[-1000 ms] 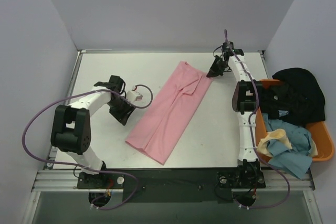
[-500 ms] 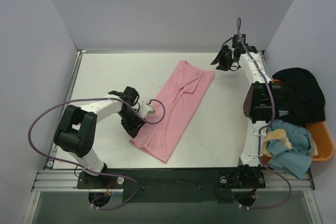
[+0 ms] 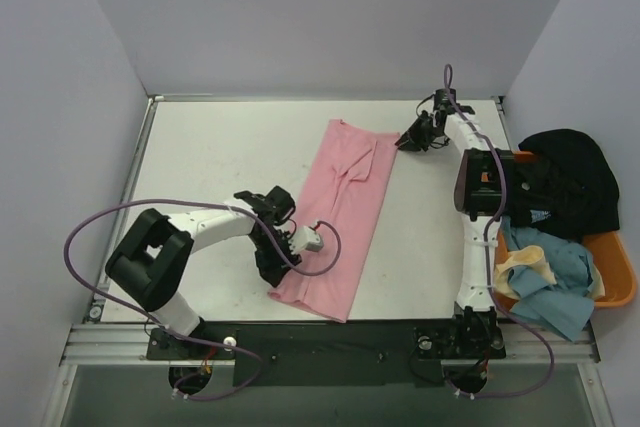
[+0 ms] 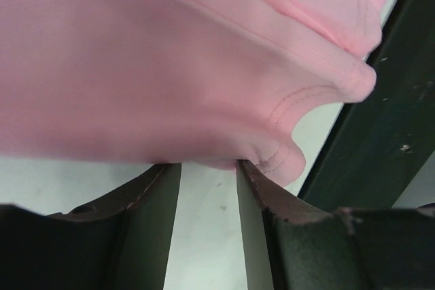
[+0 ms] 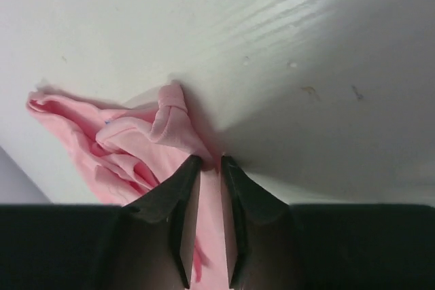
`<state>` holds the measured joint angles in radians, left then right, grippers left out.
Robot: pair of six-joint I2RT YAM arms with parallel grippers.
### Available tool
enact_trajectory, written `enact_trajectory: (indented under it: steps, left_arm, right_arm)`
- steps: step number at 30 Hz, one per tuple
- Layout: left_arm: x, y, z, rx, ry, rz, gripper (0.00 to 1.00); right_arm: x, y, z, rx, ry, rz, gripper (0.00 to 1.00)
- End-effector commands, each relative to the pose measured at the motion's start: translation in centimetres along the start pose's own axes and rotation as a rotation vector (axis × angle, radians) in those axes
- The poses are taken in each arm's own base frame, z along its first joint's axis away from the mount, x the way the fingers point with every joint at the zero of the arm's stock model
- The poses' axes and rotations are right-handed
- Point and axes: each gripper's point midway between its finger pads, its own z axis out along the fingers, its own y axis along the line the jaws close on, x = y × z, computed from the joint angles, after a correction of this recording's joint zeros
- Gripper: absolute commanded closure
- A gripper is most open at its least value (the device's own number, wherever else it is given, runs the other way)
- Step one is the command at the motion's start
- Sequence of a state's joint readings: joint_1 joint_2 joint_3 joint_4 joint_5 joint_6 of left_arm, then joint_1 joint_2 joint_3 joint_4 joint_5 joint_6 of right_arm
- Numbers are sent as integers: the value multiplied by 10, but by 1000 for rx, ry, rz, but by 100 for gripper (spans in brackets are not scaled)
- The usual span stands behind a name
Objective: Fold and stack the t-shirts
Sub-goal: Rotate the tshirt 90 degrees
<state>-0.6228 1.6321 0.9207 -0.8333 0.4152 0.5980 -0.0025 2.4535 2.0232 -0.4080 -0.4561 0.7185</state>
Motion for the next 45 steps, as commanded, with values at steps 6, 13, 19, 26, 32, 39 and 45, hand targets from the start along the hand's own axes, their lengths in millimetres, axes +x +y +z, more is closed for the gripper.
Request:
enact_trajectory:
  steps: [6, 13, 19, 26, 32, 39, 45]
  left_arm:
    - [-42, -17, 22, 19, -55, 161, 50]
    - [-50, -10, 9, -4, -55, 124, 44]
    - [-45, -6, -11, -46, -36, 126, 44]
    - [-44, -15, -61, -111, -62, 466, 41]
    - [-77, -53, -64, -216, -391, 1093, 26]
    - [-116, -69, -19, -200, -440, 1207, 24]
    - [-99, -72, 16, -145, -396, 1314, 25]
  right_arm:
    - [-33, 38, 40, -168, -60, 162, 100]
    - [-71, 81, 55, -333, -151, 172, 99]
    - [-62, 93, 18, -351, -167, 101, 62]
    - [-15, 97, -83, -129, -236, -132, 39]
    - [113, 40, -147, 66, -107, -298, 39]
    - [261, -79, -197, 245, 109, -372, 45]
    - [346, -148, -201, 293, 225, -348, 52]
